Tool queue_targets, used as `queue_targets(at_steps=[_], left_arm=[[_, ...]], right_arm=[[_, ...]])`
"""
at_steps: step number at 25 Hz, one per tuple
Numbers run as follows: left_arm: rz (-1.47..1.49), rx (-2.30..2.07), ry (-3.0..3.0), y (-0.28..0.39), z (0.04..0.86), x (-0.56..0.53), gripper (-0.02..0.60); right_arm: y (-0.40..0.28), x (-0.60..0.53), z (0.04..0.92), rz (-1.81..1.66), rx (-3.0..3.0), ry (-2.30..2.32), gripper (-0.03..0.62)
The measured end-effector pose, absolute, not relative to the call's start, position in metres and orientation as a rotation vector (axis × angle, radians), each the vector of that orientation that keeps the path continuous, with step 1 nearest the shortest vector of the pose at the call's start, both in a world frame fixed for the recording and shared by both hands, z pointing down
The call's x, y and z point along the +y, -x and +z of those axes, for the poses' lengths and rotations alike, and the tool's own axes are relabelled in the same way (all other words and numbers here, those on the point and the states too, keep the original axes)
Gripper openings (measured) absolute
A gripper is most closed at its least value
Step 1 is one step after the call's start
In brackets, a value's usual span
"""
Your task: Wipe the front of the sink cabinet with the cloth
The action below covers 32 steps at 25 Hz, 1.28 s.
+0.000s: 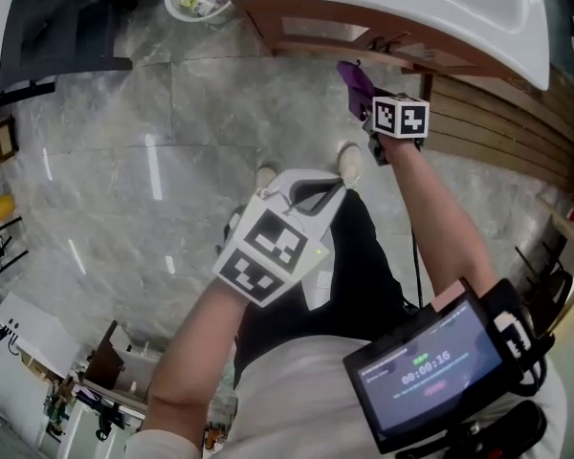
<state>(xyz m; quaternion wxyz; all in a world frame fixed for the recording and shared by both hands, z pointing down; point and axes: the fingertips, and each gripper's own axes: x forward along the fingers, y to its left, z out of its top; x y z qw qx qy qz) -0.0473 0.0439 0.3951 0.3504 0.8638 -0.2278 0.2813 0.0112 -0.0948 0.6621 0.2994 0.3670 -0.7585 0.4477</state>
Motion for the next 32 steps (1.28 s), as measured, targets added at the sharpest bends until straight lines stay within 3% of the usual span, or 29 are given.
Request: queue_targets(at_steps=[7,13,22,32], left_arm=[[0.682,-0.686,-2.205,0.118,0.408,0.049,0.006],[0.681,-0.761,-2.187,0.161,0.423,0.055,0.006],[0.657,-0.795,-2.142,0.189,0.433,0.071,0.006],[0.626,-0.779,-2.131,0.184,0.448,0.066,0.006]], right_arm=[[0.133,-0.098,0.674,1.185,-2.113,-0.761,0.083],[0.199,-0.111,0.694,1.162,-2.109,-0.663,0.083],[0.224,-0.134,0.714,1.303,-2.072,-0.693,0.081],[0.196,-0.155,0.735,1.446,-2.022,-0.816,0.083]])
